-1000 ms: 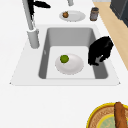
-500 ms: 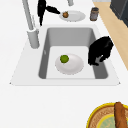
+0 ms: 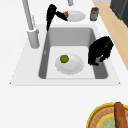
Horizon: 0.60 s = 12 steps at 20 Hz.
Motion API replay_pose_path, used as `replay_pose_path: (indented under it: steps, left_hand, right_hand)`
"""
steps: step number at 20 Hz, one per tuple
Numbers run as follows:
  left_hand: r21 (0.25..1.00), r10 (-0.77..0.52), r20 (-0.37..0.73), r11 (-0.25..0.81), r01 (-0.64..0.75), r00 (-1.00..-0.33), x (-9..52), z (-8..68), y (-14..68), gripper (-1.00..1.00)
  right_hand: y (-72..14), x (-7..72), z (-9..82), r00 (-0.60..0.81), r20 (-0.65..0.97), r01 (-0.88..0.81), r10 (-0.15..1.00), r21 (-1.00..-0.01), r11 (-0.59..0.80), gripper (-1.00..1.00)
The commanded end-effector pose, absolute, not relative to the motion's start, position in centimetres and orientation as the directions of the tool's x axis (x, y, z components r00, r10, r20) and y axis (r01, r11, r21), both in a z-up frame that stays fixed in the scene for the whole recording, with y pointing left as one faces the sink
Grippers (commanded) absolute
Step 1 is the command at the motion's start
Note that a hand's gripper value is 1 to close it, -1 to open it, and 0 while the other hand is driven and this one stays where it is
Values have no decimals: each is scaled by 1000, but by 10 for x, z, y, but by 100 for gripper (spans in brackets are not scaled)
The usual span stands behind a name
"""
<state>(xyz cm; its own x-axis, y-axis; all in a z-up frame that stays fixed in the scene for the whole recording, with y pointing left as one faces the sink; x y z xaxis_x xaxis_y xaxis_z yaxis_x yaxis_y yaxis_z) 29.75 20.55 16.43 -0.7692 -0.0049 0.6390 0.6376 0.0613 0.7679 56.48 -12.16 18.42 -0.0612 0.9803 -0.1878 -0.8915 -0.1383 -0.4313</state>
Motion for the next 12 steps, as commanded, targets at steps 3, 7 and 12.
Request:
replay_pose_path:
  steps: [3, 7, 12]
  left_hand:
    - [768, -5, 639, 61, 638, -769, 297, 164, 205, 0]
    - [768, -5, 639, 61, 638, -769, 297, 164, 205, 0]
    - [768, -5, 639, 61, 638, -769, 297, 164, 205, 0]
  right_hand:
    - [-128, 542, 166, -68, -81, -834, 994, -543, -101, -100]
    - [-130, 523, 151, -82, -17, -815, 996, -575, -77, -100]
    - [-136, 492, 126, -93, 9, -769, 996, -636, -66, -100]
